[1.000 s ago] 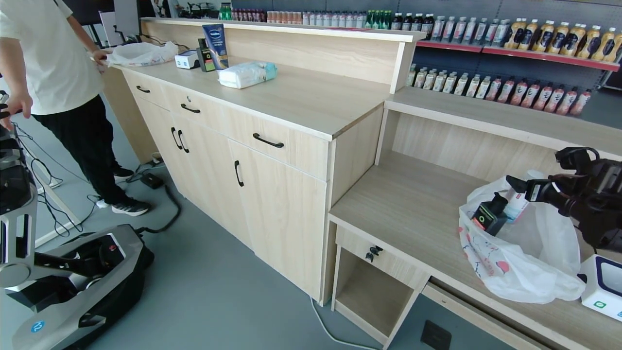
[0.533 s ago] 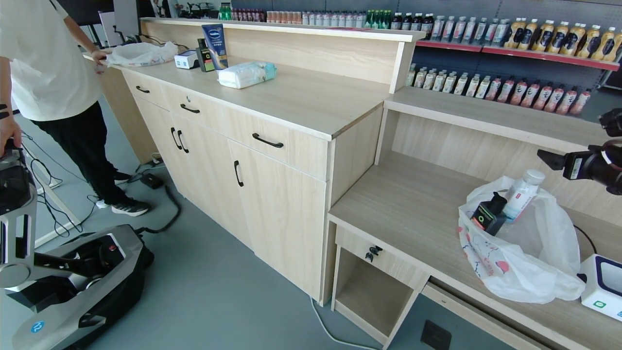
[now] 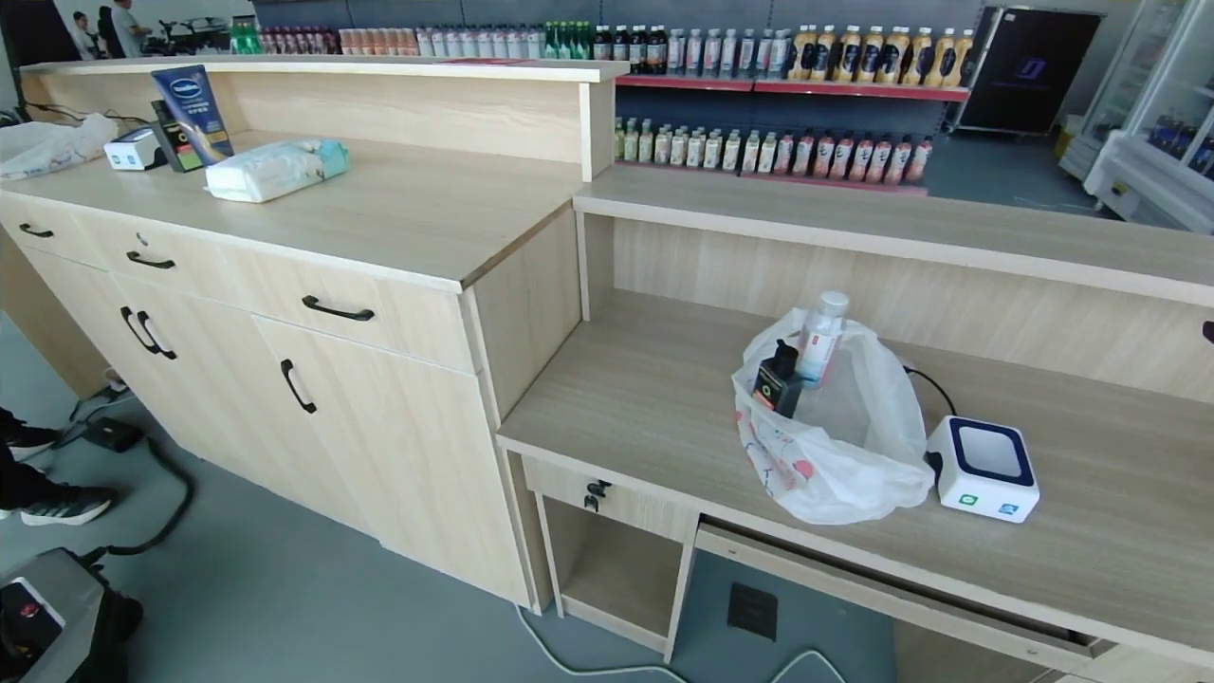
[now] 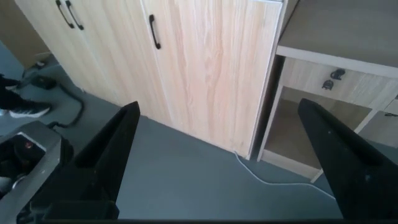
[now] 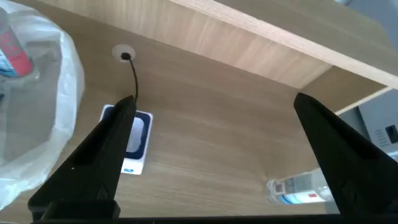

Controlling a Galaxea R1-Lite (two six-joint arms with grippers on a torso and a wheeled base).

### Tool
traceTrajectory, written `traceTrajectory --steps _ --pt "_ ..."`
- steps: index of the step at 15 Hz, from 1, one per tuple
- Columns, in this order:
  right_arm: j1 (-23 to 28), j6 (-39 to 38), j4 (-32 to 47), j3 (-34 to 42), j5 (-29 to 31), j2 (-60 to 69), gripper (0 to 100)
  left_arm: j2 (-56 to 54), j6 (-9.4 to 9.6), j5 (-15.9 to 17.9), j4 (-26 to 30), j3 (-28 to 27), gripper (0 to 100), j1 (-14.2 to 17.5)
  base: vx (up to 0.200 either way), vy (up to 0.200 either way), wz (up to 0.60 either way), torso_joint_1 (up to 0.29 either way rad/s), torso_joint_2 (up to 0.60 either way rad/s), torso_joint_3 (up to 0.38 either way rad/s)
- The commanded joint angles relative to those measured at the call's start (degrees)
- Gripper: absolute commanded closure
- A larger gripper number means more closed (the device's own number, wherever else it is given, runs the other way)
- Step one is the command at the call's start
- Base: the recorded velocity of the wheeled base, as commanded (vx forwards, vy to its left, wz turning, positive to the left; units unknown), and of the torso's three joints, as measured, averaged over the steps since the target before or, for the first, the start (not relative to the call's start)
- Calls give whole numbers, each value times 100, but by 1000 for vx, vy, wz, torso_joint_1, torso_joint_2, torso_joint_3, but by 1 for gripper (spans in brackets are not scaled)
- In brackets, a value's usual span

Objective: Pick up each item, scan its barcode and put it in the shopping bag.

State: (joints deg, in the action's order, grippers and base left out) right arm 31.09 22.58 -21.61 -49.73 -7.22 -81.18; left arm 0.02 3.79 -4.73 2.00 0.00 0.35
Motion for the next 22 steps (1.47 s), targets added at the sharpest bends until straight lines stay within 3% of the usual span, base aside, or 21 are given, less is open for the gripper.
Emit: traceTrajectory --steps 1,4,6,9,12,15,20,22 --pt "600 1 114 -275 229 -337 0 -2 -1 -2 2 0 0 0 0 0 -600 2 2 2" --pt "1128 1 70 -1039 563 -1234 0 -2 -1 -2 2 0 0 0 0 0 -600 7 1 4" --pt "1409 -8 -212 -1048 405 -1524 0 -2 -1 -2 2 0 0 0 0 0 -600 7 2 2" --pt "2077 704 -264 -714 -860 -1919 0 -2 -1 -2 2 0 0 0 0 0 0 0 0 0" --pt "2560 854 -493 -450 -1388 -2165 0 -2 -1 -2 2 0 0 0 0 0 0 0 0 0" --pt "2621 854 -581 -573 -2240 -2587 0 -2 -1 -2 2 0 0 0 0 0 0 0 0 0" --pt "2621 300 -1082 -776 -2346 -2895 0 -2 -1 -2 2 0 0 0 0 0 0 0 0 0" --pt "2621 274 -1222 -907 -2724 -3123 0 -2 -1 -2 2 0 0 0 0 0 0 0 0 0"
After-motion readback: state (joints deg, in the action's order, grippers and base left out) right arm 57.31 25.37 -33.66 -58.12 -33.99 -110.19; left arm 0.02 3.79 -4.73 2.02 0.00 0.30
